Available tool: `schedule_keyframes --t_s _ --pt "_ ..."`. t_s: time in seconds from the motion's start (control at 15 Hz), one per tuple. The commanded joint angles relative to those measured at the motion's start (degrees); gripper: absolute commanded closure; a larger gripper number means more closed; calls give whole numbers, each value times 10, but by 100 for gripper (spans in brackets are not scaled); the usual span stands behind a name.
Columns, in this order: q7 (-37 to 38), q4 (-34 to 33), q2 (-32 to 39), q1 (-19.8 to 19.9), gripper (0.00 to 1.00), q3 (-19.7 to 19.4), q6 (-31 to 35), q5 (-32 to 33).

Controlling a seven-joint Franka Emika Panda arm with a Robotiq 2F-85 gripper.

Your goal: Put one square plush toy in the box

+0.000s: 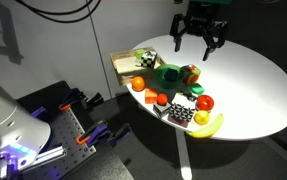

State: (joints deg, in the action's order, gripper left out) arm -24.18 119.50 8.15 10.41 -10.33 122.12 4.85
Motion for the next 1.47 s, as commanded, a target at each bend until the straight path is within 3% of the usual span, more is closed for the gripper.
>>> schedule_keyframes --t_s 0.0,0.93,1.4 --pt "-27 -21 33 16 0 1 10 8" --pt "-75 -7 94 62 0 2 78 9" --pt "-81 5 113 63 0 9 90 13"
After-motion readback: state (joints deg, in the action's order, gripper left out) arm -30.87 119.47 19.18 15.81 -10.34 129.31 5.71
